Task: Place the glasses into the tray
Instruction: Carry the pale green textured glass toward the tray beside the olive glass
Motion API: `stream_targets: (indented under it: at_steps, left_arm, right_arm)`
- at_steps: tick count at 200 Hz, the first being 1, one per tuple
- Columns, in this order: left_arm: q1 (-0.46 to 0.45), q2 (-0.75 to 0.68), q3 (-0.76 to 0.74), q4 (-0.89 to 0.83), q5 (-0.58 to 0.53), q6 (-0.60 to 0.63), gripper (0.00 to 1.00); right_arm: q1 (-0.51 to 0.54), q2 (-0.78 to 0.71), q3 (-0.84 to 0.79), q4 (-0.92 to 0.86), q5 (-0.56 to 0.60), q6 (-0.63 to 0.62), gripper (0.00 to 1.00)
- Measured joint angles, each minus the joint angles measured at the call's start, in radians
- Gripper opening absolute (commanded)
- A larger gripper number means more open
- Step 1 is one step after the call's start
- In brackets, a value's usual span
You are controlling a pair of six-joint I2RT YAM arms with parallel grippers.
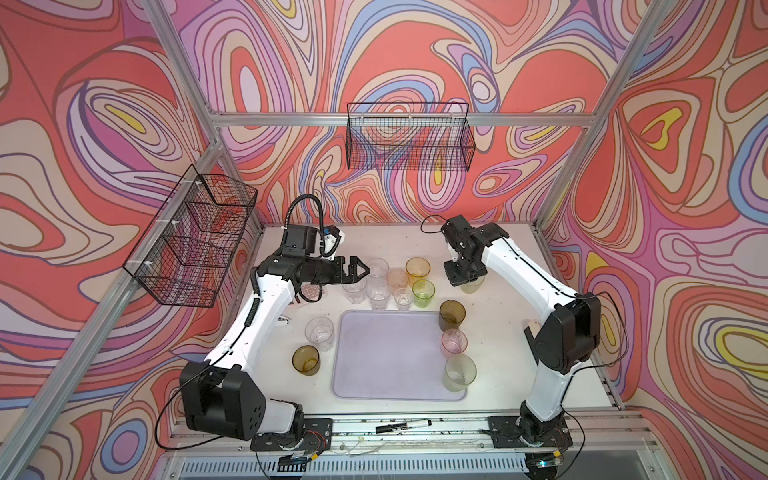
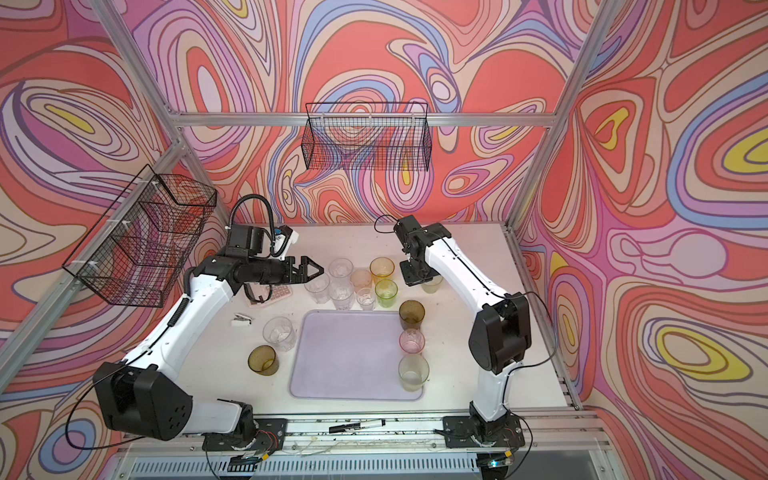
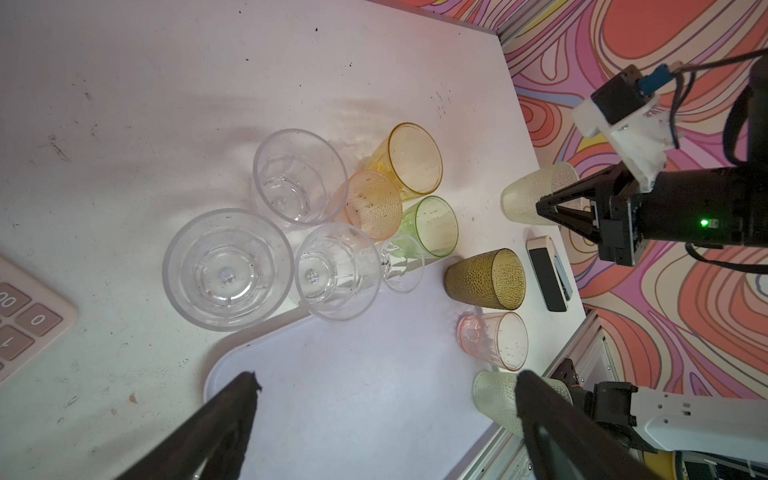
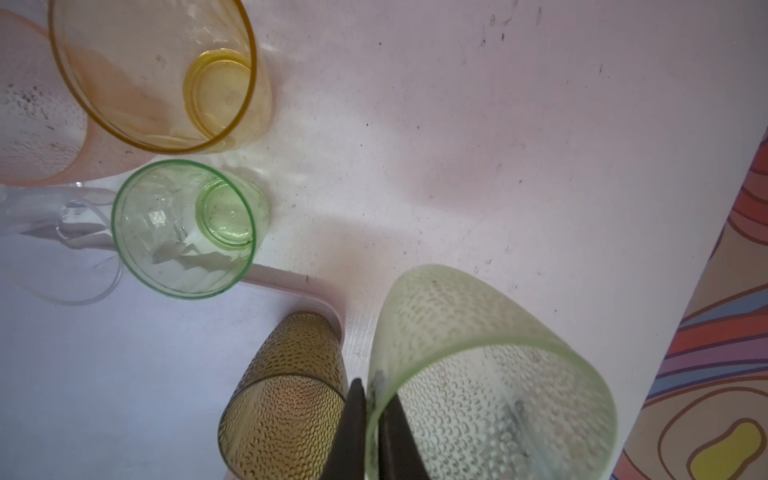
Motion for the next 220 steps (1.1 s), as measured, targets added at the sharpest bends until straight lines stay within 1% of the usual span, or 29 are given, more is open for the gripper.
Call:
stream_targets:
  at_steps: [63,149,220]
  left_arm:
    - [0.0,0.0,0.0,0.0,-0.001,-0.003,0.99]
    - [0.0,0.0,0.0,0.0,-0.005,-0.004,0.99]
    - [0.0,0.0,0.0,0.0,-0.005,-0.003,1.0]
  right_arm:
    - [0.025,-0.043,0.071,-0.082,-0.009,0.019,0.0]
    - [0.187,-0.04,0.203,-0.171,-0.011,0.057,0.0]
    - [0.286,-0.033,0.229,-0.175,-0.051,0.112,0.0]
